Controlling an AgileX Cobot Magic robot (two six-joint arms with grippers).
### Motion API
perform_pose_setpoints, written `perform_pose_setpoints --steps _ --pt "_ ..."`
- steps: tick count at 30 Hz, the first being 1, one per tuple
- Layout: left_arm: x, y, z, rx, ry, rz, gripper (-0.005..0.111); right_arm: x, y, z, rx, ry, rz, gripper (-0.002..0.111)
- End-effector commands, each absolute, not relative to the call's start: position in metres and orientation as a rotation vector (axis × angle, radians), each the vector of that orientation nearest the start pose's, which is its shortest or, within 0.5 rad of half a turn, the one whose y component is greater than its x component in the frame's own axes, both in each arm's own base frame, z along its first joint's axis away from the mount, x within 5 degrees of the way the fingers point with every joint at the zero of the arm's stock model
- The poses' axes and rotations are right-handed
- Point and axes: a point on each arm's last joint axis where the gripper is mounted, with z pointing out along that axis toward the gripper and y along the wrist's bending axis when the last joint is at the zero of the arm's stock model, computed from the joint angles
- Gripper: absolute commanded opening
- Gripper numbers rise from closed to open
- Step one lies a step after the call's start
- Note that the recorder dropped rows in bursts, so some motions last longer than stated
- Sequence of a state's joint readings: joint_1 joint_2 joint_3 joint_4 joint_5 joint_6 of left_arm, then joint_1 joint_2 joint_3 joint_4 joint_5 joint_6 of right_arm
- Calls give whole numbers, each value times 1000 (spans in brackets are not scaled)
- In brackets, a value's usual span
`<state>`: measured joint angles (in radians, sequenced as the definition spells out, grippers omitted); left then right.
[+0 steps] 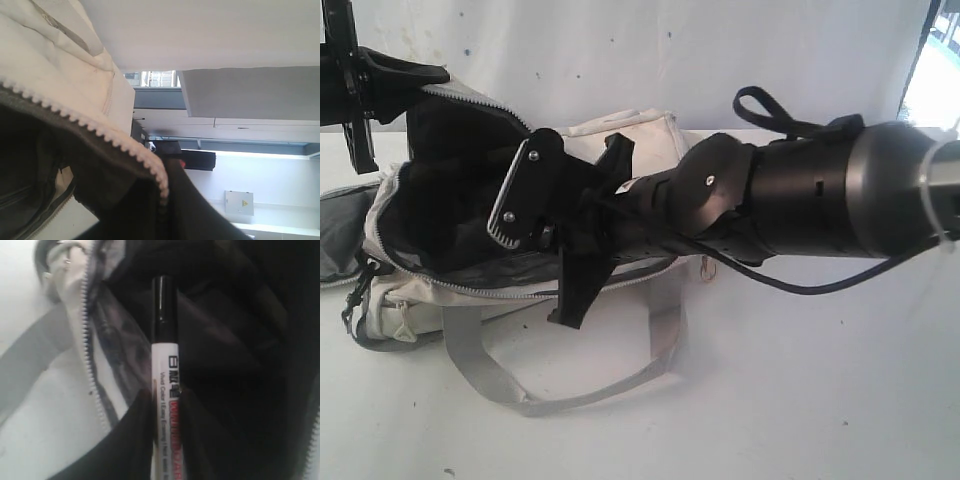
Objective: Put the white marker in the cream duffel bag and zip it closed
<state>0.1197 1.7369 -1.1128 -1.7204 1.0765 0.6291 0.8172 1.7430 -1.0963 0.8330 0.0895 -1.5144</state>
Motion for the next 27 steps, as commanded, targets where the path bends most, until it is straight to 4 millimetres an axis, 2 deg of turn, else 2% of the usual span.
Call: perform_pose_setpoints --steps 1,3,8,11,13,16,17,19,21,23,25,27 --pt "362 -39 279 -524 1970 -1735 0 275 294 214 -1543 1521 37 0" --pt "362 -39 279 -524 1970 -1735 0 282 301 208 -1560 1512 27 0" --pt "362 -39 279 -524 1970 -1735 0 315 323 187 -1479 1503 -77 0" --pt "360 -40 280 -509 1970 -1754 0 323 325 181 -1435 1499 -133 3" --pt "360 -40 280 -496 1969 -1751 0 323 325 181 -1436 1499 -130 26" --pt "360 -40 280 -487 1968 -1744 0 323 326 181 -1428 1506 -122 54" --pt "360 -40 280 -487 1968 -1744 0 322 326 181 -1430 1505 -121 59" --pt "360 -40 280 -487 1968 -1744 0 322 326 183 -1421 1506 -119 60" --pt "362 -39 279 -482 1968 -1712 0 321 325 188 -1379 1541 -88 60" --pt "363 -38 277 -487 1974 -1678 0 318 321 203 -1285 1597 -32 60" --pt "361 -37 273 -437 2027 -1625 0 305 319 233 -1157 1700 199 58" --pt "357 -38 266 -350 2117 -1550 0 283 314 252 -1157 1731 393 48"
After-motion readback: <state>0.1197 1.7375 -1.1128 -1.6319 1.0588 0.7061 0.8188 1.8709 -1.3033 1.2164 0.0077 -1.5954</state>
